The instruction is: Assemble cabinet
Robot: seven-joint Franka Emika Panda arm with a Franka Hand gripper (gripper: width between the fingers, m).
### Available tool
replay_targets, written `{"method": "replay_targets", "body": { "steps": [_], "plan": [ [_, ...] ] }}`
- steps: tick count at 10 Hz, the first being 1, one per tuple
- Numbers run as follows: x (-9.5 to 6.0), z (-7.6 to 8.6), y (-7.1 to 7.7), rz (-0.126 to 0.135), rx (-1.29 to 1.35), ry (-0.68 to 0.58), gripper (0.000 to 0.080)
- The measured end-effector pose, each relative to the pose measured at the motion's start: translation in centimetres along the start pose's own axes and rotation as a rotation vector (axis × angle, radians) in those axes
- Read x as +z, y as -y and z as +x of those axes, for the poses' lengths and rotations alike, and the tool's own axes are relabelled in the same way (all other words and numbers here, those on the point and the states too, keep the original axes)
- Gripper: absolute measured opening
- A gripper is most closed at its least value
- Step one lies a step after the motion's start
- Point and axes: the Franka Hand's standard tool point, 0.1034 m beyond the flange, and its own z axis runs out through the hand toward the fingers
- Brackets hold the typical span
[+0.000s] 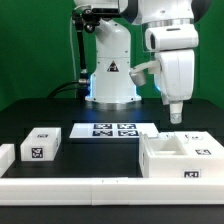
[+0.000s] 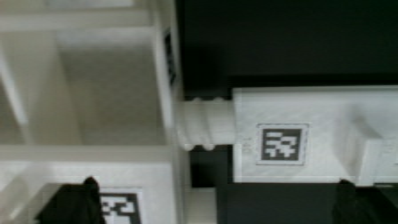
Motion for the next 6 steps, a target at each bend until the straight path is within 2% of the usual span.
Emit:
{"method": "replay_targets", "body": {
  "steps": [3, 4, 6],
  "plan": [
    [0.2, 0.2, 0.3, 0.006, 0.026, 0.000, 0.0649],
    [0.4, 0.5, 1.3, -0.003, 0.034, -0.005, 0.0649],
    [2.1, 1.0, 6.0, 0.001, 0.052, -0.023, 0.0649]
  ]
}}
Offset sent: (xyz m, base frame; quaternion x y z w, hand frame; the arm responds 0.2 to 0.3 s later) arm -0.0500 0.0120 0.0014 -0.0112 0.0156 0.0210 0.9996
